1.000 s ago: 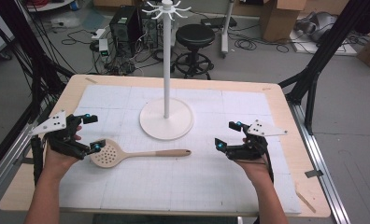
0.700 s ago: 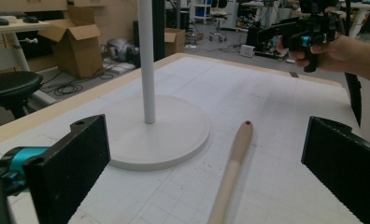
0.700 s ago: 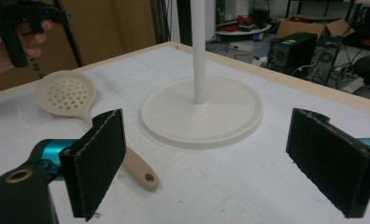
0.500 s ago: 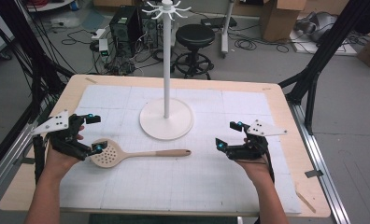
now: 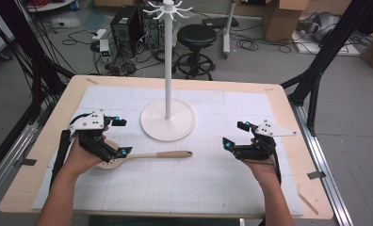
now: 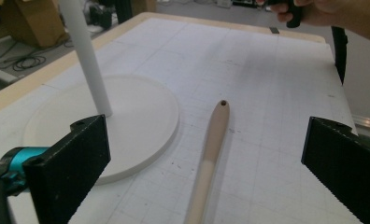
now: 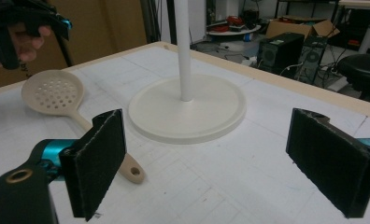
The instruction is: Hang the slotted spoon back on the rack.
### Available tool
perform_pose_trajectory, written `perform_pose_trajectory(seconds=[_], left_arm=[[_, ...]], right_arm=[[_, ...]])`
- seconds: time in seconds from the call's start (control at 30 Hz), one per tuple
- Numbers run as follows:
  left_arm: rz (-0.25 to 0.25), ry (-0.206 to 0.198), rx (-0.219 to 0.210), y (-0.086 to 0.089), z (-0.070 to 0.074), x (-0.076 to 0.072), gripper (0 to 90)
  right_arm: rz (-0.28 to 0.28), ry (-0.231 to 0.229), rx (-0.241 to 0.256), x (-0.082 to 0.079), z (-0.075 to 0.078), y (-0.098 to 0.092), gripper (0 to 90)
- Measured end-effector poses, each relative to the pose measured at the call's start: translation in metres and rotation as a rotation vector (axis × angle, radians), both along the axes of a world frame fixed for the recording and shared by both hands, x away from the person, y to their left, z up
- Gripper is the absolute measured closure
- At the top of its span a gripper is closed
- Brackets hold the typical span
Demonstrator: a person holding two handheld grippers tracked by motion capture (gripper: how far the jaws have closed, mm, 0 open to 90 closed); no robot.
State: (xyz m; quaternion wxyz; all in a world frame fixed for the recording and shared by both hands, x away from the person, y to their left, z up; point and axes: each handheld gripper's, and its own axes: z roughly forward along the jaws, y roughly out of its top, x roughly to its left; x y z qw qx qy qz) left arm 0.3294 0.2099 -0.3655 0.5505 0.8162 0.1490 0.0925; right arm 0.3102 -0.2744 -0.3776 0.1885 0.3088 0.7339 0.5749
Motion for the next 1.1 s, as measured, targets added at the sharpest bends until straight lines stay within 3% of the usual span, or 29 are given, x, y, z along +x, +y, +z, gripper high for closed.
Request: perform_pose_trajectory(seconds=[0.37,0.57,0.67,0.9,1.1], left_arm=[[-0.048,0.057,0.199,-0.047,-0.007,0.02,3.7],[-0.079,0.093,0.288,-0.066,-0.017,0.027,15.4],[-0.114,0.12,0.351,-0.075,-0.024,0.029,26.6],[-0.131,0.15,0.486,-0.09,-0.037,0.034,32.0],[-0.142,0.192,0.529,-0.099,-0.047,0.04,37.8]], right_arm=[[0.009,0.01,-0.008,0.001,-0.002,0.003,11.2],[0.012,0.01,-0.012,0.002,-0.003,0.003,11.2],[0.011,0.006,-0.016,0.003,-0.003,0.002,11.2],[0.011,0.017,-0.022,0.003,-0.004,0.004,11.2],[0.013,0.015,-0.024,0.004,-0.005,0.004,11.3]])
